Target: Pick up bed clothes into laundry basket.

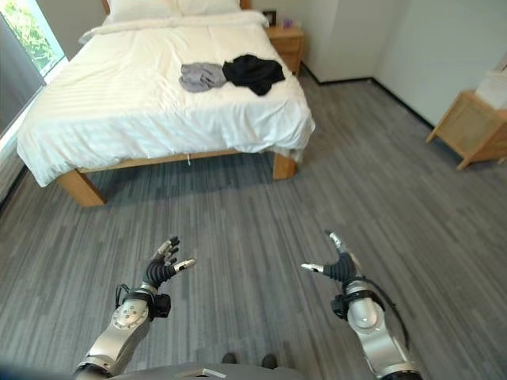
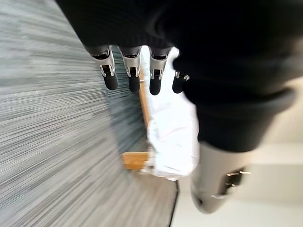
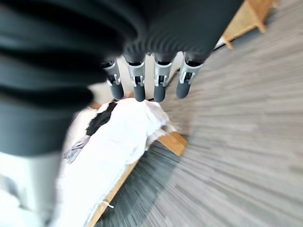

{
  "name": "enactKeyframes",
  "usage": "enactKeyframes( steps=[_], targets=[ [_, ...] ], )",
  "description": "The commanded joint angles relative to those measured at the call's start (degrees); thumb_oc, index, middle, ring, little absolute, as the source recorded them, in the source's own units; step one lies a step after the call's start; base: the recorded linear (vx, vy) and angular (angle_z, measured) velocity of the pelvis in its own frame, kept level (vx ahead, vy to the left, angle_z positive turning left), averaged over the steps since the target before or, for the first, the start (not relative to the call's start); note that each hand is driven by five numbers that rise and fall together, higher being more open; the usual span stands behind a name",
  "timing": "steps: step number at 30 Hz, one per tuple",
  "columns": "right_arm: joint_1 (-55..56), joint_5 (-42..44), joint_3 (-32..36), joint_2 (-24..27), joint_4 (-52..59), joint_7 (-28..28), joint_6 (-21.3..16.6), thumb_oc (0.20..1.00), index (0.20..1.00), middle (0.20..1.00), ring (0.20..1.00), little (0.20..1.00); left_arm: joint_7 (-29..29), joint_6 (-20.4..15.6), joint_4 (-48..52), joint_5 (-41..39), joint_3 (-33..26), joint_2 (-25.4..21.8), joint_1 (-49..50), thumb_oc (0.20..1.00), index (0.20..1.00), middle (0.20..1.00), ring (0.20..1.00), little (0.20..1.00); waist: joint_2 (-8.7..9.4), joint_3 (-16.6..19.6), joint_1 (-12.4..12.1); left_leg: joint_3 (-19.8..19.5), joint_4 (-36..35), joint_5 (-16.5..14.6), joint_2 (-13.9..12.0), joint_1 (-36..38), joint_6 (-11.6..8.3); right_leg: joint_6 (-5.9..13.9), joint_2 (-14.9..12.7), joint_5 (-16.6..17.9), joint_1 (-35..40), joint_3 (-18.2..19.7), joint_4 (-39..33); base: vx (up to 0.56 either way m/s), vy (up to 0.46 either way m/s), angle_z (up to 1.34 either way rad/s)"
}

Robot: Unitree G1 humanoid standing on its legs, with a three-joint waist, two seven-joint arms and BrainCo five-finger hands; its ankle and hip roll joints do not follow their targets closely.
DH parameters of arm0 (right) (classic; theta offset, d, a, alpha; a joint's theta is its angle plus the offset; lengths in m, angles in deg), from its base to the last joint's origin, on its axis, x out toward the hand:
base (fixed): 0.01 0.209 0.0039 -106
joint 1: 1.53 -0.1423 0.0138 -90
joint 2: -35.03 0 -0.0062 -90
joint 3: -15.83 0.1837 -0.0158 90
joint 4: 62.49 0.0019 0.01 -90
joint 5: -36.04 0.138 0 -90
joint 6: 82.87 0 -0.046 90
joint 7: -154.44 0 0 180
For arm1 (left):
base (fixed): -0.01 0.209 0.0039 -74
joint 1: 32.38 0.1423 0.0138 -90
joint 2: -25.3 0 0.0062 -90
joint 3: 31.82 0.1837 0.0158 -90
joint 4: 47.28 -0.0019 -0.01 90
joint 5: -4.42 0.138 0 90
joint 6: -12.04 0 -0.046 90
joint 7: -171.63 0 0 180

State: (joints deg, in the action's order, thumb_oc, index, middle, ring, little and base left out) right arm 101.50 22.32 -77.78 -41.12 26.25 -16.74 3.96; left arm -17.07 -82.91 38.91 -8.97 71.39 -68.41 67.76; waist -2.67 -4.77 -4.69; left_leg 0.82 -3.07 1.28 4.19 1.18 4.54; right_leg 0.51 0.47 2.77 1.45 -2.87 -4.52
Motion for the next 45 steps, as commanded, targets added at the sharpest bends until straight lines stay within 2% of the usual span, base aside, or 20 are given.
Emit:
enactKeyframes(
  steps=[1, 10, 12, 15, 16, 17, 21, 23, 25, 27, 29, 32, 34, 35, 36, 38, 40, 41, 43, 45],
  targets=[
    [-1.3, -0.2, 3.4, 1.4, 6.0, 1.8, -4.6, 1.000, 1.000, 1.000, 1.000, 1.000, -1.2, -5.7, 3.9, -0.2, -2.8, -2.4, -3.0, 1.000, 1.000, 1.000, 1.000, 1.000, 2.14, -0.1, -0.3, -8.0, -1.9, 0.4, -2.6, 0.2, -6.47, 5.52, -3.0, -2.0, 1.6, 0.6, -0.5, 0.00, 0.000, 0.00],
    [0.4, 2.1, 2.5, -0.8, 8.6, 0.8, -4.8, 1.000, 1.000, 1.000, 1.000, 1.000, 0.5, -5.0, 3.9, -6.7, -0.7, -0.5, -2.3, 1.000, 1.000, 1.000, 1.000, 1.000, 1.95, -1.6, 0.6, -9.3, -0.2, -0.2, -3.6, 0.0, -6.83, 4.35, -2.0, -3.2, 1.2, 1.4, 0.6, 0.04, -0.045, 0.03],
    [0.2, 3.5, 3.0, -1.8, 8.3, 1.0, -4.9, 1.000, 1.000, 1.000, 1.000, 1.000, 1.1, -4.8, 3.5, -8.6, -0.2, -0.2, -3.2, 1.000, 1.000, 1.000, 1.000, 1.000, 2.19, -3.5, 0.7, -7.8, 8.1, -2.2, -3.6, -2.5, -8.45, 3.84, -2.3, -3.9, 2.1, 0.7, 0.7, 0.00, -0.062, -0.03],
    [-1.3, 6.1, 3.4, -1.8, 9.0, 2.2, -5.1, 1.000, 1.000, 1.000, 1.000, 1.000, 0.4, -4.9, 4.6, -10.0, -0.4, -0.4, -4.9, 1.000, 1.000, 1.000, 1.000, 1.000, 1.98, -7.7, -0.8, -7.2, 28.2, 7.0, -2.6, -14.2, -12.08, 2.66, -2.3, -3.4, 3.1, 0.4, 0.1, -0.06, -0.055, 0.03],
    [-1.4, 6.1, 3.4, -1.8, 8.9, 2.2, -5.1, 1.000, 1.000, 1.000, 1.000, 1.000, 0.4, -4.9, 4.6, -10.0, -0.4, -0.3, -4.9, 1.000, 1.000, 1.000, 1.000, 1.000, 1.90, -7.6, -0.8, -7.2, 28.5, 6.9, -2.6, -14.5, -12.09, 2.66, -2.2, -3.4, 2.9, 0.4, 0.2, -0.03, -0.089, -0.16],
    [-3.4, 6.2, 2.7, -1.3, 8.5, 3.3, -4.6, 1.000, 1.000, 1.000, 1.000, 1.000, -0.6, -5.0, 5.0, -10.2, -1.0, -0.2, -5.2, 1.000, 1.000, 1.000, 1.000, 1.000, 2.90, -9.3, -2.3, -6.4, 36.9, 6.6, -1.1, -21.7, -10.64, 2.20, -2.8, -4.1, 3.4, 1.4, -0.4, 0.05, -0.087, -0.36],
    [-5.4, 5.8, 1.3, -1.1, 8.9, 3.2, -4.6, 1.000, 1.000, 1.000, 1.000, 1.000, -1.1, -5.5, 5.5, -10.9, -1.9, 0.6, -4.7, 1.000, 1.000, 1.000, 1.000, 1.000, 2.69, -8.1, -4.2, -2.5, 23.1, 3.0, -2.6, -24.7, -7.93, 2.59, -1.5, -7.8, 4.9, 3.8, -0.5, 0.32, -0.022, -0.61],
    [-5.8, 5.5, 0.9, -0.8, 8.9, 3.0, -4.5, 1.000, 1.000, 1.000, 1.000, 1.000, -0.9, -5.4, 5.6, -10.6, -2.0, 0.7, -4.3, 1.000, 1.000, 1.000, 1.000, 1.000, 2.23, -7.5, -4.9, -0.8, 15.0, 4.5, -2.7, -23.2, -7.38, 2.76, -1.0, -9.0, 5.9, 4.7, -0.5, 0.40, 0.058, -0.33],
    [-6.6, 4.2, 0.0, -0.1, 7.2, 2.6, -4.2, 1.000, 1.000, 1.000, 1.000, 1.000, -0.3, -5.6, 5.8, -10.1, -2.2, 1.0, -3.1, 1.000, 1.000, 1.000, 1.000, 1.000, 0.94, -6.6, -6.3, 4.7, 2.7, 9.5, -3.4, -24.4, -7.92, 2.85, 0.5, -12.2, 9.2, 5.9, -0.5, 0.51, 0.082, -0.27],
    [-7.6, 3.1, -0.3, -0.1, 6.7, 2.5, -3.7, 1.000, 1.000, 1.000, 1.000, 1.000, -0.2, -5.9, 5.9, -10.6, -2.5, 1.2, -2.3, 1.000, 1.000, 1.000, 1.000, 1.000, 1.26, -6.3, -7.5, 7.9, 0.1, 10.8, -3.6, -25.7, -7.97, 3.09, -0.1, -13.8, 11.8, 6.7, -0.5, 0.44, 0.085, -0.24],
    [-7.4, 2.1, -0.9, -1.0, 6.7, 1.7, -3.4, 1.000, 1.000, 1.000, 1.000, 1.000, 0.2, -5.6, 5.9, -11.1, -2.8, 1.1, -1.3, 1.000, 1.000, 1.000, 1.000, 1.000, 1.77, -4.8, -8.1, 7.0, -1.4, 11.5, -3.1, -24.4, -5.96, 3.06, -0.1, -14.5, 13.7, 7.2, -0.5, 0.50, 0.090, -0.46],
    [-6.5, 1.2, -1.5, -2.7, 5.3, 1.8, -3.6, 1.000, 1.000, 1.000, 1.000, 1.000, 0.2, -5.3, 5.2, -11.2, -2.2, 0.2, -1.5, 1.000, 1.000, 1.000, 1.000, 1.000, 4.94, -3.8, -8.2, 5.5, -1.0, 11.4, -0.7, -21.1, -4.29, 4.76, -1.2, -13.0, 14.5, 6.1, 5.6, 0.46, 0.052, -0.37],
    [-7.0, -0.2, -1.6, -2.9, 4.7, 1.9, -2.9, 1.000, 1.000, 1.000, 1.000, 1.000, 0.2, -4.8, 5.3, -10.9, -2.1, -1.0, -2.6, 1.000, 1.000, 1.000, 1.000, 1.000, 5.51, -4.1, -7.8, 5.2, -1.0, 9.2, -0.8, -17.3, -3.45, 9.94, -1.8, -6.6, 9.5, 4.6, 18.6, 0.37, 0.068, 0.09],
    [-8.2, -0.8, -1.5, -2.6, 4.3, 2.1, -2.4, 1.000, 1.000, 1.000, 1.000, 1.000, 0.1, -4.3, 5.7, -10.2, -1.3, -2.3, -4.0, 1.000, 1.000, 1.000, 1.000, 1.000, 3.31, -4.8, -5.8, 3.4, -1.8, 7.8, -2.8, -12.5, -2.92, 12.83, -0.4, 4.4, 2.4, 4.3, 32.9, 0.33, 0.080, -0.05],
    [-8.2, -0.7, -1.4, -2.5, 4.3, 2.1, -2.4, 1.000, 1.000, 1.000, 1.000, 1.000, 0.1, -4.2, 5.7, -10.2, -1.2, -2.2, -4.0, 1.000, 1.000, 1.000, 1.000, 1.000, 3.78, -4.8, -5.6, 3.3, -1.6, 7.1, -2.1, -12.4, -2.85, 12.90, -1.0, 3.6, 2.5, 4.0, 33.5, 0.43, 0.113, 0.10],
    [-9.6, -1.7, -0.1, -2.2, 3.9, 3.5, -1.8, 1.000, 1.000, 1.000, 1.000, 1.000, -0.5, -4.3, 5.1, -9.5, -0.5, -2.8, -5.9, 1.000, 1.000, 1.000, 1.000, 1.000, 0.88, -5.7, -2.6, 1.3, -1.9, 4.8, -4.0, -7.3, -2.71, 12.13, -2.3, 2.2, -4.9, 1.1, 43.8, 0.43, 0.103, 0.57],
    [-10.0, -1.9, 0.7, -1.8, 4.2, 4.0, -1.7, 1.000, 1.000, 1.000, 1.000, 1.000, -0.7, -4.3, 4.8, -9.3, -0.1, -2.7, -7.0, 1.000, 1.000, 1.000, 1.000, 1.000, -0.34, -6.1, -1.5, 0.5, -1.9, 4.2, -4.7, -6.2, -2.86, 11.01, -3.9, 0.9, -8.0, -1.0, 43.9, 0.36, 0.025, 0.77],
    [-10.8, -2.3, 3.2, -1.1, 5.2, 5.8, -1.3, 1.000, 1.000, 1.000, 1.000, 1.000, -0.8, -4.5, 4.4, -9.0, 0.9, -2.4, -8.7, 1.000, 1.000, 1.000, 1.000, 1.000, -1.17, -6.9, 1.1, -1.6, -1.9, 1.9, -4.7, -3.2, -3.54, 8.69, -6.2, -2.3, -12.8, -3.8, 37.9, 0.45, -0.056, 1.01],
    [-10.9, -2.4, 5.1, -0.4, 5.6, 6.8, -1.2, 1.000, 1.000, 1.000, 1.000, 1.000, -0.3, -4.6, 4.1, -9.1, 1.2, -1.8, -8.5, 1.000, 1.000, 1.000, 1.000, 1.000, -0.37, -6.9, 3.1, -3.7, -1.9, -0.5, -3.7, -0.4, -4.30, 7.95, -5.4, -2.8, -13.8, -3.7, 24.2, 0.60, -0.121, 1.00],
    [-11.5, -2.5, 6.8, 0.3, 5.4, 7.9, -0.8, 1.000, 1.000, 1.000, 1.000, 1.000, 0.3, -4.6, 3.4, -9.3, 1.0, -1.5, -8.4, 1.000, 1.000, 1.000, 1.000, 1.000, 0.90, -6.5, 4.5, -5.8, -1.9, -3.0, -2.8, 1.8, -5.12, 8.49, -5.6, -0.2, -15.6, -2.3, 11.1, 0.46, -0.123, 0.63]
  ],
)
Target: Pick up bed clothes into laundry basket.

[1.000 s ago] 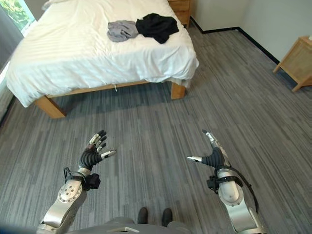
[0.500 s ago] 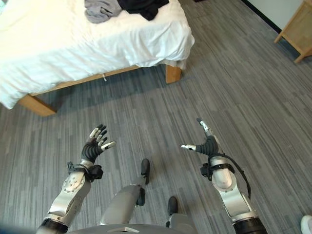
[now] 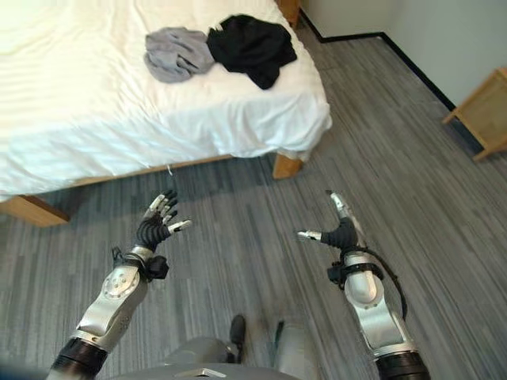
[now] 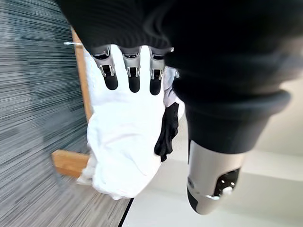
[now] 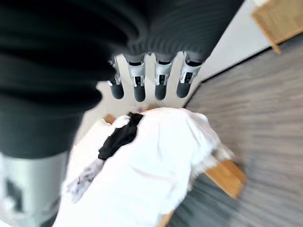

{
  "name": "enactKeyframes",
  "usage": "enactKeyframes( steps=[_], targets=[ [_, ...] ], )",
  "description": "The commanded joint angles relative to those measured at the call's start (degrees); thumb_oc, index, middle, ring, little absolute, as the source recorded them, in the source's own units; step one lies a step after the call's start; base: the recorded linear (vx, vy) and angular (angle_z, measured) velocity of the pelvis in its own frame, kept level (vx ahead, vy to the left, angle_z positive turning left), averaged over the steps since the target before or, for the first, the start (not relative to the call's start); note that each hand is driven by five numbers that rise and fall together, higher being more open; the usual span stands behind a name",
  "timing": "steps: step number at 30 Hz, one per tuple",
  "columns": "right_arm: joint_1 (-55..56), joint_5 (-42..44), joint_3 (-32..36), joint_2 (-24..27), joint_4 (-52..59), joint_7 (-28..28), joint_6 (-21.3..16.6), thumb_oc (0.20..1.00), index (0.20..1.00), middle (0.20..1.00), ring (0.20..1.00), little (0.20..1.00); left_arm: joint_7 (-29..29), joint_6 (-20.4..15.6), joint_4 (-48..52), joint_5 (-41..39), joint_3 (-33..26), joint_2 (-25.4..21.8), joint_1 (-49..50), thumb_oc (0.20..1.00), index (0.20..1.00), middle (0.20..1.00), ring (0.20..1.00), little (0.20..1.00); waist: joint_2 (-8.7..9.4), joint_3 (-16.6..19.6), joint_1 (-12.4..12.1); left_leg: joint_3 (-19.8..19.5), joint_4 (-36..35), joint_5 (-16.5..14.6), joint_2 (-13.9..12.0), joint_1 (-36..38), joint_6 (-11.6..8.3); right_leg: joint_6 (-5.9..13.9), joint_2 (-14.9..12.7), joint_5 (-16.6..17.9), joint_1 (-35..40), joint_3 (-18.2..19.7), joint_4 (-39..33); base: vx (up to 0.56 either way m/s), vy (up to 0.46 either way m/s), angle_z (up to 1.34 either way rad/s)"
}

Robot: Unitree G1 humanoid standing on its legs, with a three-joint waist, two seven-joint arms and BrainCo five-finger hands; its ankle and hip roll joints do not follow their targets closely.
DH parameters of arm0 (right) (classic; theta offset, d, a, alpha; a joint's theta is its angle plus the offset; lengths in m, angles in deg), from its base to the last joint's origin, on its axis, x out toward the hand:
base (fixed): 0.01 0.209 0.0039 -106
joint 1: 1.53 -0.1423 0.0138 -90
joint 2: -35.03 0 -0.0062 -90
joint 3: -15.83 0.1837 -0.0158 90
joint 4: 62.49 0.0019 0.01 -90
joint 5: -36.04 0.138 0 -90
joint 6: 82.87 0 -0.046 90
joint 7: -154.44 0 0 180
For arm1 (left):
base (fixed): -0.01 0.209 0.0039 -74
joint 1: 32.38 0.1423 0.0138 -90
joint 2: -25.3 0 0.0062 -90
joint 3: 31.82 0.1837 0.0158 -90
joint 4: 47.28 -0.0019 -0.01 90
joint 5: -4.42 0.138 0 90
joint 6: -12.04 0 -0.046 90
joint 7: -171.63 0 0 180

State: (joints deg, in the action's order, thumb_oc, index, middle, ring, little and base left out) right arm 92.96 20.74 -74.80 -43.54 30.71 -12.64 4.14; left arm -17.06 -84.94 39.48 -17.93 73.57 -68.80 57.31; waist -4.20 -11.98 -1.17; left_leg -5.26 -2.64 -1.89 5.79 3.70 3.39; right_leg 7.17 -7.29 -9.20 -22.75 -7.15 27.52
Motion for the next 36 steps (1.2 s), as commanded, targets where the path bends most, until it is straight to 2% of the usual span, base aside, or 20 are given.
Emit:
enactKeyframes(
  steps=[1, 2, 3, 4, 6, 8, 9, 10, 11, 12, 14, 16, 18, 19, 20, 21, 23, 25, 28, 36],
  targets=[
    [-2.9, -1.0, 3.8, 2.7, 1.0, 3.8, -0.9, 1.000, 1.000, 1.000, 1.000, 1.000, 0.3, -2.6, 2.8, -0.4, -1.2, -1.1, 2.1, 1.000, 1.000, 1.000, 1.000, 1.000, 2.12, 0.7, 1.1, 0.1, -2.4, -0.1, -4.7, -0.5, -4.00, 1.85, 2.4, 12.0, 9.3, 1.6, -22.0, 0.58, -0.112, 0.80],
    [-4.2, -2.8, 5.3, 4.5, 1.4, 5.0, -0.4, 1.000, 1.000, 1.000, 1.000, 1.000, 0.8, -2.5, 1.9, -0.6, -1.5, -0.6, 2.3, 1.000, 1.000, 1.000, 1.000, 1.000, 2.51, 1.1, 1.9, -1.5, -2.4, -3.1, -5.1, 2.4, -4.56, 3.37, 2.7, 16.0, 7.4, 1.7, -28.8, 0.69, -0.158, 0.88],
    [-5.4, -4.7, 6.4, 6.2, 1.4, 6.0, -0.1, 1.000, 1.000, 1.000, 1.000, 1.000, 1.3, -2.4, 1.4, -0.5, -1.7, -0.4, 2.5, 1.000, 1.000, 1.000, 1.000, 1.000, 3.27, 1.9, 1.6, -2.3, -2.4, -5.6, -5.6, 5.1, -4.96, 3.52, 2.5, 17.5, 7.3, 0.2, -30.3, 0.67, -0.160, 0.95],
    [-5.4, -4.7, 6.5, 6.2, 1.4, 6.0, -0.1, 1.000, 1.000, 1.000, 1.000, 1.000, 1.3, -2.4, 1.4, -0.5, -1.7, -0.4, 2.5, 1.000, 1.000, 1.000, 1.000, 1.000, 3.03, 1.7, 1.7, -2.3, -2.4, -5.8, -5.8, 5.4, -4.98, 3.51, 2.7, 17.6, 7.8, 0.0, -30.7, 0.47, -0.154, 0.50],
    [-5.3, -6.4, 7.7, 7.3, 1.4, 6.5, 0.3, 1.000, 1.000, 1.000, 1.000, 1.000, 1.8, -2.5, 1.4, -0.4, -2.3, 0.2, 3.9, 1.000, 1.000, 1.000, 1.000, 1.000, 4.18, 3.1, 1.5, -3.3, -2.4, -7.8, -6.4, 8.3, -5.28, 3.04, 1.6, 19.3, 8.9, -0.3, -30.6, 0.42, -0.162, 0.31],
    [-5.0, -6.5, 8.5, 7.8, 1.2, 6.8, 0.4, 1.000, 1.000, 1.000, 1.000, 1.000, 1.6, -2.3, 1.3, -0.6, -2.6, 1.0, 5.1, 1.000, 1.000, 1.000, 1.000, 1.000, 3.80, 4.0, 1.5, -3.9, -2.1, -6.9, -7.9, 10.0, -5.94, 2.27, 2.0, 19.4, 10.1, -0.3, -30.2, 0.35, -0.108, 0.35],
    [-4.7, -6.5, 9.1, 8.4, 1.2, 6.7, 0.5, 1.000, 1.000, 1.000, 1.000, 1.000, 1.9, -2.3, 1.0, -1.0, -2.9, 1.3, 5.3, 1.000, 1.000, 1.000, 1.000, 1.000, 3.53, 4.3, 1.5, -3.0, 1.9, -6.5, -8.4, 9.4, -6.92, 2.04, 2.0, 19.1, 11.8, -1.3, -30.8, 0.34, -0.127, 0.38],
    [-6.6, -6.1, 9.5, 10.2, 1.2, 7.2, 0.7, 1.000, 1.000, 1.000, 1.000, 1.000, 2.2, -2.0, 1.4, -2.2, -3.5, 1.7, 6.1, 1.000, 1.000, 1.000, 1.000, 1.000, 3.19, 3.6, 0.3, -1.0, 18.5, -2.0, -8.5, 2.7, -9.88, 0.58, 2.6, 17.0, 16.7, -2.7, -32.1, 0.39, -0.189, 0.32],
    [-7.9, -5.7, 9.6, 11.3, 1.3, 8.0, 0.9, 1.000, 1.000, 1.000, 1.000, 1.000, 1.9, -1.9, 1.9, -2.1, -3.7, 1.5, 6.0, 1.000, 1.000, 1.000, 1.000, 1.000, 4.01, 2.4, -0.8, -0.7, 27.7, 1.0, -7.8, -1.9, -10.60, -0.75, 2.3, 16.4, 18.5, -2.7, -32.4, 0.36, -0.226, 0.13],
    [-9.1, -5.5, 10.3, 13.0, 1.4, 8.9, 0.9, 1.000, 1.000, 1.000, 1.000, 1.000, 1.9, -2.2, 2.3, -2.6, -4.0, 1.4, 6.1, 1.000, 1.000, 1.000, 1.000, 1.000, 4.92, 1.4, -1.8, 0.6, 33.2, 2.7, -7.3, -5.3, -10.18, -1.86, 2.0, 15.1, 20.3, -2.9, -32.5, 0.19, -0.187, -0.03],
    [-11.1, -4.6, 11.1, 14.7, 0.8, 9.9, 1.3, 1.000, 1.000, 1.000, 1.000, 1.000, 1.6, -1.9, 3.0, -3.0, -4.0, 1.1, 5.9, 1.000, 1.000, 1.000, 1.000, 1.000, 6.25, -0.5, -3.5, 3.5, 37.8, 1.8, -7.3, -12.0, -9.06, -2.32, 1.3, 13.5, 22.3, -2.9, -32.5, 0.20, -0.119, -0.26],
    [-12.6, -3.6, 11.4, 16.8, -0.8, 10.8, 1.7, 1.000, 1.000, 1.000, 1.000, 1.000, 1.4, -1.6, 3.1, -4.1, -4.0, 1.0, 6.2, 1.000, 1.000, 1.000, 1.000, 1.000, 6.61, -1.1, -5.3, 4.7, 32.3, 0.0, -8.6, -16.2, -8.39, -1.61, 1.2, 11.8, 23.5, -2.4, -32.5, 0.29, 0.030, -0.20],
    [-13.3, -3.0, 11.3, 18.1, -1.9, 11.0, 1.7, 1.000, 1.000, 1.000, 1.000, 1.000, 1.5, -1.5, 3.1, -4.6, -4.0, 1.1, 6.7, 1.000, 1.000, 1.000, 1.000, 1.000, 6.67, -0.8, -6.1, 4.8, 26.8, -0.4, -8.8, -15.8, -8.27, -1.13, 1.1, 10.8, 24.3, -1.8, -32.5, 0.30, 0.094, 0.02],
    [-14.3, -2.5, 10.9, 19.6, -3.4, 11.1, 1.8, 1.000, 1.000, 1.000, 1.000, 1.000, 1.6, -1.3, 3.0, -5.0, -4.2, 1.0, 7.4, 1.000, 1.000, 1.000, 1.000, 1.000, 6.10, -0.2, -7.1, 3.2, 17.4, 1.3, -9.3, -15.8, -8.49, -0.59, 1.8, 9.5, 25.0, -0.8, -32.5, 0.44, 0.225, -0.13],
    [-16.1, -1.8, 10.0, 21.3, -4.9, 10.8, 1.8, 1.000, 1.000, 1.000, 1.000, 1.000, 1.8, -1.3, 2.5, -5.5, -3.9, 1.3, 8.6, 1.000, 1.000, 1.000, 1.000, 1.000, 4.86, 0.5, -8.8, 0.0, 5.3, 6.5, -10.6, -15.4, -8.96, -0.18, 2.9, 7.7, 26.5, 0.4, -32.5, 0.55, 0.268, -0.24],
    [-16.7, -1.9, 9.1, 23.4, -7.9, 11.1, 2.1, 1.000, 1.000, 1.000, 1.000, 1.000, 2.2, -0.9, 1.4, -5.0, -3.4, 0.8, 9.4, 1.000, 1.000, 1.000, 1.000, 1.000, 4.52, 1.5, -9.4, -0.7, -0.2, 7.1, -11.0, -13.6, -8.79, -0.05, 3.4, 6.1, 27.6, 0.1, -32.5, 0.46, 0.218, -0.40],
    [-15.9, -1.8, 9.8, 23.5, -8.5, 9.9, 2.4, 1.000, 1.000, 1.000, 1.000, 1.000, 2.8, -1.0, 1.4, -5.6, -3.3, 1.4, 10.6, 1.000, 1.000, 1.000, 1.000, 1.000, 4.19, 2.1, -8.9, -0.8, -2.0, 8.2, -10.8, -12.2, -9.06, -0.63, 3.8, 5.8, 28.8, -0.1, -32.5, 0.20, 0.073, -0.54],
    [-16.7, -1.1, 9.7, 24.0, -9.8, 10.2, 3.1, 1.000, 1.000, 1.000, 1.000, 1.000, 3.9, -0.2, 0.5, -6.6, -2.2, 1.1, 11.2, 1.000, 1.000, 1.000, 1.000, 1.000, 5.58, 2.9, -8.7, -1.4, -2.4, 7.7, -9.8, -9.8, -9.03, -0.89, 3.4, 6.2, 28.9, -0.5, -30.5, 0.17, 0.113, -0.40],
    [-23.5, -0.8, 5.5, 27.3, -15.1, 10.8, 4.0, 1.000, 1.000, 1.000, 1.000, 1.000, 4.0, -0.4, -0.2, -6.4, -0.9, 0.1, 10.5, 1.000, 1.000, 1.000, 1.000, 1.000, 7.05, 3.0, -9.6, -1.2, -2.4, 7.1, -9.2, -9.8, -8.87, -0.24, 2.4, 6.1, 28.5, -0.7, -30.1, 0.10, 0.100, -0.10],
    [-36.7, -2.8, -4.8, 27.4, -24.5, 11.4, 6.2, 1.000, 1.000, 1.000, 1.000, 1.000, 4.3, -0.5, -3.0, -8.3, 0.6, -0.6, 9.6, 1.000, 1.000, 1.000, 1.000, 1.000, 8.93, 1.3, -12.4, -0.7, -2.4, 6.6, -8.4, -13.1, -8.48, 1.65, 0.4, 7.5, 26.7, -2.0, -32.2, 0.00, 0.056, 0.11]
  ],
)
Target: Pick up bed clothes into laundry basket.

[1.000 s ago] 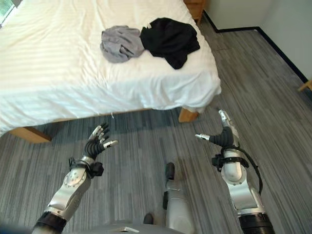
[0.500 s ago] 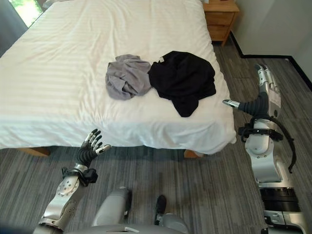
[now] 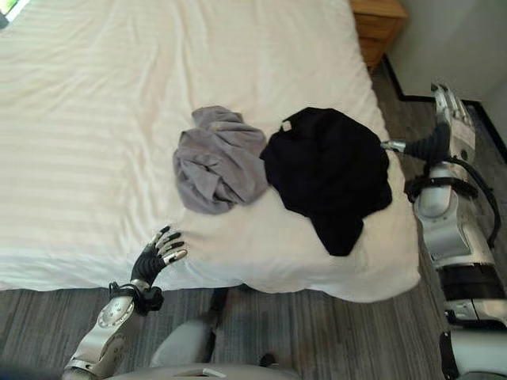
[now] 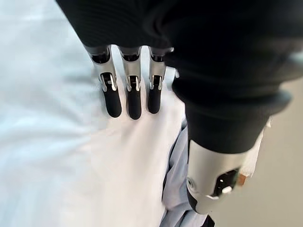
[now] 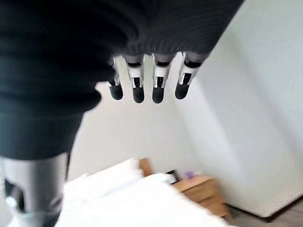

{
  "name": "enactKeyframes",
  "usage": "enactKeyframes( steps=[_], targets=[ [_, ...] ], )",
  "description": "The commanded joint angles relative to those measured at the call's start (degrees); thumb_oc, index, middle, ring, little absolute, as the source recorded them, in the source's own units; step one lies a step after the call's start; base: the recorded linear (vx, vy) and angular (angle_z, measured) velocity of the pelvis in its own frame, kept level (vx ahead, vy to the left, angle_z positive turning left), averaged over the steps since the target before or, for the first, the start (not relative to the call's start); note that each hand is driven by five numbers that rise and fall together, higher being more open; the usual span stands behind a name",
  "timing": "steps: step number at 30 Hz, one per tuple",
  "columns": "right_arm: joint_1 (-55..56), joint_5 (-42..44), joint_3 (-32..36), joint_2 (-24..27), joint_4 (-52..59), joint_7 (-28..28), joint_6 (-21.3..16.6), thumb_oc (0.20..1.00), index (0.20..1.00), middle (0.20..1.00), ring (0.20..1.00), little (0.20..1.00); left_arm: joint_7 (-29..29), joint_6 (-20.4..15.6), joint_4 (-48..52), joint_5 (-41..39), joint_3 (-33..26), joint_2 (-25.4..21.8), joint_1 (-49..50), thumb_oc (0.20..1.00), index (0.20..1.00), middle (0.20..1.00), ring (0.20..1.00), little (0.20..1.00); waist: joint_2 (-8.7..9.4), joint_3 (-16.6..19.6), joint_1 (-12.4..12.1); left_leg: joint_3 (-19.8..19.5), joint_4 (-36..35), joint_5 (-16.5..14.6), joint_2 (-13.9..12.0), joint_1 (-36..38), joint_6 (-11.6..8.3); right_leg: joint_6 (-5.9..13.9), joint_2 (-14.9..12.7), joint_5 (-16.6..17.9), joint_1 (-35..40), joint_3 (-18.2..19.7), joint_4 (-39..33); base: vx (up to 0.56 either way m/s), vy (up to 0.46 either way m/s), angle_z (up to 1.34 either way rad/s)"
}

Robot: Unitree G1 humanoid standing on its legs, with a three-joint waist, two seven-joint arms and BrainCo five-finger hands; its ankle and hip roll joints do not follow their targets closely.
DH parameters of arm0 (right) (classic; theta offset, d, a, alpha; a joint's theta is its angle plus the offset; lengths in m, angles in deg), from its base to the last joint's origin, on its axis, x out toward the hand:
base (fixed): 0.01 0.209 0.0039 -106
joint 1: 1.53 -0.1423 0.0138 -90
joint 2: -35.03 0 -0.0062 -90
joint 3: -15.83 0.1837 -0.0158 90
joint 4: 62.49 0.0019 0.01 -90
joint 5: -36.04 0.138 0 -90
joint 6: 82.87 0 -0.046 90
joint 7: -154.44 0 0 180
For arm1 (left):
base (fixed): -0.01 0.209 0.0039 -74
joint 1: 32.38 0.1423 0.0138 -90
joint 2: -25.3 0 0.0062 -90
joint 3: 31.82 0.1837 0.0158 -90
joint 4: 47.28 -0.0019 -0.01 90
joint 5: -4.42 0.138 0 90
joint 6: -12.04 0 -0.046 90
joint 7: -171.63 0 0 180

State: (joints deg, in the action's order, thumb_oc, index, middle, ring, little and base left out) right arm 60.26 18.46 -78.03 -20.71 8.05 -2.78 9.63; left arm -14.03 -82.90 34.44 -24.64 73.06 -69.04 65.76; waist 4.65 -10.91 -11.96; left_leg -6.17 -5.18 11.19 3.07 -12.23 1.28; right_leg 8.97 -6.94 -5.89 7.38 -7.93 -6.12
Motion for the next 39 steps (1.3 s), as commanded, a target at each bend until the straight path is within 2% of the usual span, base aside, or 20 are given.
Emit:
enactKeyframes(
  steps=[1, 8, 15, 19, 20, 21, 22, 24, 27, 33, 35, 36, 39],
  targets=[
    [-5.4, -0.6, -3.2, 4.4, -3.8, 1.5, 0.9, 1.000, 1.000, 1.000, 1.000, 1.000, 1.3, -2.7, 1.9, -2.0, 1.1, -0.4, 1.1, 1.000, 1.000, 1.000, 1.000, 1.000, 0.29, 0.0, -1.9, 0.3, 0.2, -6.4, -5.6, 2.1, -6.30, 0.09, -0.1, 4.3, -3.9, -1.3, 1.3, -0.02, 0.053, 0.33],
    [-8.7, 0.8, -8.2, 0.8, -11.9, 0.4, 1.4, 1.000, 1.000, 1.000, 1.000, 1.000, 1.6, -2.9, 0.2, -3.6, 1.8, -0.5, 0.9, 1.000, 1.000, 1.000, 1.000, 1.000, 0.90, -1.5, -3.4, -0.1, 0.2, -6.2, -5.2, -0.7, -6.08, 0.57, -0.7, 5.0, -6.4, -1.7, 1.1, -0.02, 0.035, 0.04],
    [-10.3, 8.3, -15.0, -9.4, -34.4, -3.1, -0.7, 1.000, 1.000, 1.000, 1.000, 1.000, 2.4, -3.8, -2.7, -5.0, 3.3, -0.8, -0.9, 1.000, 1.000, 1.000, 1.000, 1.000, 0.94, -4.5, -6.1, -1.1, 0.2, -5.5, -4.7, -3.5, -5.90, 0.60, -1.0, 5.5, -8.7, -2.4, 1.1, -0.03, 0.006, 0.03],
    [-9.8, 10.8, -16.2, -11.7, -47.5, -6.6, -0.6, 1.000, 1.000, 1.000, 1.000, 1.000, 4.0, -3.3, -3.5, -5.9, 4.4, -0.8, -0.5, 1.000, 1.000, 1.000, 1.000, 1.000, 0.07, -6.1, -8.1, -2.1, 0.2, -4.7, -4.2, -6.0, -6.40, 0.51, -1.1, 5.7, -10.3, -4.0, 1.1, -0.02, -0.030, 0.16],
    [-9.9, 10.8, -16.2, -11.7, -47.6, -6.6, -0.7, 1.000, 1.000, 1.000, 1.000, 1.000, 4.0, -3.3, -3.5, -5.9, 4.5, -0.8, -0.5, 1.000, 1.000, 1.000, 1.000, 1.000, 0.06, -6.0, -8.0, -2.1, 0.2, -4.7, -4.2, -6.0, -6.40, 0.51, -1.1, 5.7, -10.3, -4.1, 1.1, 0.00, -0.019, 0.23],
    [-9.5, 10.9, -16.2, -11.4, -48.5, -7.0, -0.7, 0.517, 0.517, 0.517, 0.517, 0.517, 4.2, -3.4, -3.8, -6.1, 4.5, -0.6, -0.4, 1.000, 1.000, 1.000, 1.000, 1.000, -0.10, -6.1, -8.2, -2.3, 0.2, -4.6, -4.1, -6.4, -6.50, 0.61, -1.1, 5.6, -10.5, -4.3, 1.1, 0.00, 0.001, 0.21],
    [-8.9, 11.4, -15.8, -10.7, -48.6, -7.6, -0.9, 0.200, 0.200, 0.200, 0.200, 0.200, 4.3, -3.4, -3.9, -6.1, 4.4, -0.5, -0.5, 1.000, 1.000, 1.000, 1.000, 1.000, -0.17, -6.1, -8.4, -2.3, 0.2, -4.6, -4.0, -6.6, -6.51, 0.74, -1.2, 5.7, -10.8, -4.4, 1.1, -0.01, 0.004, 0.17],
    [-7.3, 14.8, -14.7, -10.2, -48.2, -10.0, -1.6, 0.200, 0.200, 0.200, 0.200, 0.200, 5.1, -3.4, -3.9, -5.2, 4.4, -0.8, -1.0, 1.000, 1.000, 1.000, 1.000, 1.000, -0.41, -6.0, -8.4, -2.3, 0.2, -4.7, -4.0, -6.8, -6.63, 0.91, -1.3, 5.5, -11.1, -4.2, 1.1, 0.00, 0.002, 0.03],
    [-7.1, 17.3, -14.4, -7.4, -39.8, -10.2, -3.1, 0.200, 0.200, 0.200, 0.200, 0.200, 5.1, -3.4, -2.8, -5.2, 3.7, -1.9, -2.1, 1.000, 1.000, 1.000, 1.000, 1.000, -0.27, -5.5, -7.5, -1.4, 0.2, -5.0, -4.3, -6.3, -6.60, 1.16, -1.5, 5.6, -11.2, -3.2, 1.1, -0.01, 0.022, -0.05],
    [-6.6, 14.1, -10.1, 4.5, -2.3, -9.3, -5.6, 0.200, 0.200, 0.200, 0.200, 0.200, 3.1, -3.3, -1.0, -3.2, -0.1, -2.6, -3.5, 1.000, 1.000, 1.000, 1.000, 1.000, 0.16, -2.3, -3.0, 2.0, 0.2, -7.0, -5.4, -1.6, -6.08, 1.80, -2.7, 6.0, -9.5, -0.9, 1.1, 0.05, 0.040, -0.29],
    [-6.0, 13.6, -8.6, 5.8, 0.4, -8.6, -6.3, 0.200, 0.200, 0.200, 0.200, 0.200, 2.9, -3.4, -0.7, -2.6, -0.5, -2.3, -3.4, 1.000, 1.000, 1.000, 1.000, 1.000, 0.10, -1.4, -2.3, 2.2, 0.2, -7.3, -5.5, -0.7, -6.07, 1.87, -3.0, 6.0, -8.9, -0.9, 1.1, 0.08, 0.022, -0.21],
    [-6.6, 15.0, -5.4, 8.8, 3.2, -7.6, -7.4, 0.200, 0.200, 0.200, 0.200, 0.200, 2.7, -3.6, 0.2, -2.2, -1.3, -2.3, -3.4, 1.000, 1.000, 1.000, 1.000, 1.000, -0.03, 0.2, -1.2, 2.6, 0.2, -7.8, -5.6, 0.7, -6.08, 2.01, -3.4, 5.7, -7.7, -1.0, 1.1, 0.08, -0.002, -0.03],
    [-5.8, 17.6, -0.5, 11.3, 6.2, -6.4, -8.0, 0.200, 0.200, 0.200, 0.200, 0.200, 1.9, -4.0, 2.3, -2.2, -2.6, -2.3, -3.4, 1.000, 1.000, 1.000, 1.000, 1.000, -0.36, 2.1, 0.0, 2.7, 0.2, -8.5, -5.5, 3.0, -6.07, 2.01, -3.6, 5.2, -5.8, -1.0, 1.1, 0.08, -0.004, -0.04]
  ],
)
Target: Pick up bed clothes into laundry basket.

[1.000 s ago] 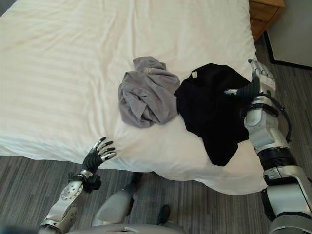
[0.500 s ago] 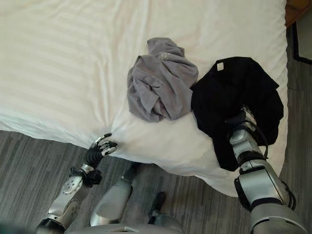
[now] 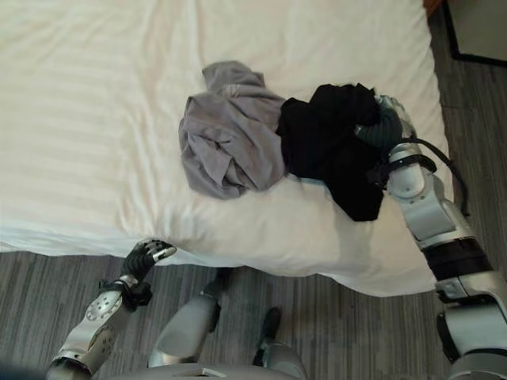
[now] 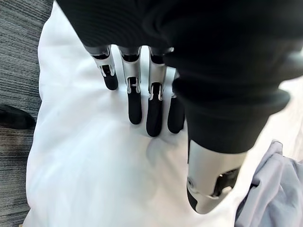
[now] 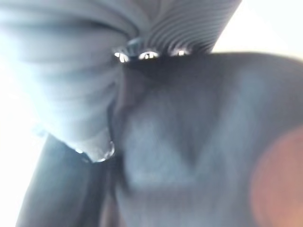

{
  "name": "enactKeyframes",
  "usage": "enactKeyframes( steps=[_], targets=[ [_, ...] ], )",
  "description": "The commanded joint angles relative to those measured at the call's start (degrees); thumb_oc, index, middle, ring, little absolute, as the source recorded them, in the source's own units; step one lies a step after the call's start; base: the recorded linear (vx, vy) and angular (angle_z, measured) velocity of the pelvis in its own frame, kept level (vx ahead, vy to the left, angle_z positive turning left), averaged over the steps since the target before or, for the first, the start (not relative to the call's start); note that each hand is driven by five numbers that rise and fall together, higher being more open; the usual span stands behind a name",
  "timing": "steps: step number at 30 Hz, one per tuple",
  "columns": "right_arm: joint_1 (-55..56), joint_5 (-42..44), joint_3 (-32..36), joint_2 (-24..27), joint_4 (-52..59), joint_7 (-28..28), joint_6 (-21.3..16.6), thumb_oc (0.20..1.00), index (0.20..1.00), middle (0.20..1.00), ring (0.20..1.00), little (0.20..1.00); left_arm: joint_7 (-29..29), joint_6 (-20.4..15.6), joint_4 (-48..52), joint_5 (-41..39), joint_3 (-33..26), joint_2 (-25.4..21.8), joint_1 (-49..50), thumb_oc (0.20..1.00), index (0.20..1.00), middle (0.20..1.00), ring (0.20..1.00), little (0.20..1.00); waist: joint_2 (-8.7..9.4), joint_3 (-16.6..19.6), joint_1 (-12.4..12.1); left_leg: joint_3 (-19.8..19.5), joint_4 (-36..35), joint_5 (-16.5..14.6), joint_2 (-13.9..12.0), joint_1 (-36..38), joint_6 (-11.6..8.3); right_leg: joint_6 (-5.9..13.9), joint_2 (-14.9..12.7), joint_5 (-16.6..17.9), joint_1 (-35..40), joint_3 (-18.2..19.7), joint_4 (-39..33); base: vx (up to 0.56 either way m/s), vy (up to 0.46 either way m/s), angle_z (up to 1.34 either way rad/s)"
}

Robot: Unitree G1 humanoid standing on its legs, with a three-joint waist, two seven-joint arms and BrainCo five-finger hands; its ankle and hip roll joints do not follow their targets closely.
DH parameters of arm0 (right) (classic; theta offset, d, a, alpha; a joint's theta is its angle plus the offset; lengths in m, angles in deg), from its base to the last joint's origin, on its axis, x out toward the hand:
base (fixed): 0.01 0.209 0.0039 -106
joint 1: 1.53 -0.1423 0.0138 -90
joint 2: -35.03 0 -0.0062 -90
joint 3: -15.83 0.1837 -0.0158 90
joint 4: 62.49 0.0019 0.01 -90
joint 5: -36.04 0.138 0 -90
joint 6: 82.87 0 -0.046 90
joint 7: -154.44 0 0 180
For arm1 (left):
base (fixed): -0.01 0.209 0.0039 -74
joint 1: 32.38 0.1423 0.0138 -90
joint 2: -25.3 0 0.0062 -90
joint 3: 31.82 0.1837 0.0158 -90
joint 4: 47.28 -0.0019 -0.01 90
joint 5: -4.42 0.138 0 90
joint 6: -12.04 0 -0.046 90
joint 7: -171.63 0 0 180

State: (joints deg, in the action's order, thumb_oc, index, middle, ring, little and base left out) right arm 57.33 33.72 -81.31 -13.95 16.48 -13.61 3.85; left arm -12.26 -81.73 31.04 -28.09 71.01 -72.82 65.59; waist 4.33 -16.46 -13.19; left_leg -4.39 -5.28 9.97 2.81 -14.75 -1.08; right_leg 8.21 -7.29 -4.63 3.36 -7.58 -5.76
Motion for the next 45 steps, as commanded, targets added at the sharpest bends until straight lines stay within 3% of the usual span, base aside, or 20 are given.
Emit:
enactKeyframes(
  steps=[1, 6, 9, 12, 13, 18, 22, 30, 31, 34, 38, 39, 41, 45],
  targets=[
    [-1.7, 2.7, 5.3, 5.1, -1.1, 5.0, -2.4, 0.200, 0.200, 0.200, 0.200, 0.200, -0.4, -5.4, 7.1, 1.4, -1.3, 1.3, -3.5, 1.000, 1.000, 1.000, 1.000, 1.000, -0.13, 8.2, 1.7, 1.0, 0.3, -7.6, -5.2, 6.4, -3.73, 2.81, -3.3, 3.8, -1.1, -1.4, 0.8, 0.06, -0.003, -0.11],
    [6.6, 3.3, 16.3, 5.5, 3.2, 7.3, -3.6, 0.200, 0.200, 0.200, 0.200, 0.200, -2.3, -7.2, 16.5, 3.3, -6.7, -0.8, -4.2, 1.000, 1.000, 1.000, 1.000, 1.000, -1.43, 11.0, 3.7, 1.2, 0.3, -8.7, -5.5, 9.2, -3.62, 2.75, -3.5, 3.4, 0.3, -0.6, 0.8, 0.06, -0.006, -0.04],
    [10.8, 3.3, 19.3, 4.3, 2.9, 7.4, -3.8, 0.200, 0.200, 0.200, 0.200, 0.200, -4.1, -8.0, 20.0, 5.8, -9.0, -2.3, -5.4, 1.000, 1.000, 1.000, 1.000, 1.000, -1.93, 11.6, 4.3, 1.5, 0.3, -8.9, -5.7, 9.8, -3.61, 2.74, -3.5, 3.6, 0.4, -0.2, 0.8, 0.03, 0.004, -0.08],
    [18.4, 3.6, 22.7, -0.4, 1.6, 6.8, -3.7, 0.200, 0.200, 0.200, 0.200, 0.200, -7.0, -8.8, 22.9, 11.2, -11.9, -4.0, -7.7, 1.000, 1.000, 1.000, 1.000, 1.000, -2.48, 12.3, 5.3, 1.9, 0.3, -9.2, -6.0, 10.5, -3.59, 2.70, -3.5, 3.9, 0.4, 0.0, 0.8, 0.04, -0.004, -0.06],
    [23.8, 1.2, 24.0, -4.2, 0.4, 6.5, -3.0, 0.200, 0.200, 0.200, 0.200, 0.200, -9.2, -8.6, 23.3, 16.3, -13.4, -5.7, -10.1, 1.000, 1.000, 1.000, 1.000, 1.000, -2.84, 12.6, 5.9, 2.3, 0.3, -9.4, -6.0, 10.9, -3.53, 2.73, -3.5, 4.0, 0.5, 0.3, 0.8, 0.04, -0.003, -0.04],
    [31.1, -2.6, 23.3, -12.5, -6.0, 5.9, -0.2, 0.200, 0.200, 0.200, 0.200, 0.200, -11.6, -8.4, 25.5, 21.6, -14.8, -7.8, -15.0, 1.000, 1.000, 1.000, 1.000, 1.000, -3.84, 12.8, 7.2, 2.7, 0.3, -9.5, -5.9, 11.0, -3.17, 2.90, -3.8, 4.8, 0.0, 0.8, 0.8, 0.01, 0.013, -0.09],
    [33.9, -0.3, 21.3, -20.6, -17.5, 5.9, 1.8, 0.200, 0.200, 0.200, 0.200, 0.200, -11.5, -8.7, 29.9, 21.9, -14.6, -8.5, -17.3, 1.000, 1.000, 1.000, 1.000, 1.000, -4.49, 12.4, 8.4, 3.0, 0.3, -8.7, -5.5, 10.7, -2.81, 2.83, -4.0, 5.9, -0.6, 1.3, 0.8, -0.01, 0.015, -0.18],
    [36.9, 5.5, 21.9, -24.5, -28.8, 5.2, 1.0, 0.200, 0.200, 0.200, 0.200, 0.200, -12.8, -8.4, 31.6, 24.3, -15.9, -10.0, -18.7, 1.000, 1.000, 1.000, 1.000, 1.000, -4.87, 12.4, 9.2, 2.5, 0.3, -8.9, -5.1, 11.0, -2.76, 2.82, -4.2, 5.7, -0.2, 1.5, 0.8, 0.00, -0.001, -0.04],
    [37.0, 5.8, 21.0, -24.9, -30.1, 4.9, 0.5, 0.200, 0.200, 0.200, 0.200, 0.200, -14.4, -6.5, 28.3, 31.3, -15.3, -11.3, -20.3, 1.000, 1.000, 1.000, 1.000, 1.000, -4.83, 12.3, 9.4, 2.5, 0.3, -9.0, -4.9, 11.3, -2.77, 2.81, -4.1, 5.7, 0.0, 1.5, 0.8, 0.00, 0.000, 0.00],
    [36.8, 5.1, 19.3, -24.9, -30.1, 5.0, 0.2, 0.200, 0.200, 0.200, 0.200, 0.200, -17.3, -3.1, 19.5, 39.9, -11.4, -12.6, -25.3, 1.000, 1.000, 1.000, 1.000, 1.000, -4.79, 12.3, 10.3, 2.9, 0.3, -9.1, -5.0, 11.5, -2.83, 2.91, -4.1, 6.0, 0.0, 1.8, 0.8, 0.00, 0.011, 0.01],
    [35.9, 4.7, 17.9, -25.5, -30.5, 5.8, 0.5, 0.200, 0.200, 0.200, 0.200, 0.200, -18.9, 1.4, 2.4, 49.9, -1.8, -13.8, -35.4, 1.000, 1.000, 1.000, 1.000, 1.000, -4.63, 12.1, 12.1, 3.4, 0.3, -9.2, -5.2, 11.6, -2.89, 3.29, -4.2, 6.4, -0.6, 2.0, 0.8, 0.03, 0.044, -0.02],
    [35.3, 4.5, 16.4, -25.8, -31.4, 6.1, 0.8, 0.200, 0.200, 0.200, 0.200, 0.200, -19.0, 3.5, -4.3, 53.9, 2.1, -13.2, -39.1, 1.000, 1.000, 1.000, 1.000, 1.000, -4.55, 12.3, 13.2, 3.7, 0.3, -9.9, -5.3, 11.8, -3.00, 3.55, -4.2, 6.1, -0.7, 2.1, 0.8, -0.04, 0.049, -0.05],
    [34.8, 4.5, 15.7, -26.1, -32.4, 6.3, 0.9, 0.200, 0.200, 0.200, 0.200, 0.200, -19.5, 4.5, -8.4, 55.7, 4.7, -12.4, -41.7, 1.000, 1.000, 1.000, 1.000, 1.000, -4.49, 12.2, 13.6, 4.0, 0.3, -9.9, -5.3, 11.7, -3.04, 3.69, -4.2, 6.3, -1.0, 2.2, 0.8, 0.02, 0.047, -0.04],
    [32.4, 5.0, 12.4, -27.1, -37.3, 7.2, 0.3, 0.200, 0.200, 0.200, 0.200, 0.200, -21.9, 7.2, -28.0, 60.9, 14.4, -8.2, -52.4, 1.000, 1.000, 1.000, 1.000, 1.000, -3.84, 11.6, 15.4, 5.4, 0.3, -9.5, -5.4, 10.7, -3.18, 4.27, -4.2, 7.2, -2.7, 2.9, 0.8, -0.01, 0.057, -0.22]
  ],
)
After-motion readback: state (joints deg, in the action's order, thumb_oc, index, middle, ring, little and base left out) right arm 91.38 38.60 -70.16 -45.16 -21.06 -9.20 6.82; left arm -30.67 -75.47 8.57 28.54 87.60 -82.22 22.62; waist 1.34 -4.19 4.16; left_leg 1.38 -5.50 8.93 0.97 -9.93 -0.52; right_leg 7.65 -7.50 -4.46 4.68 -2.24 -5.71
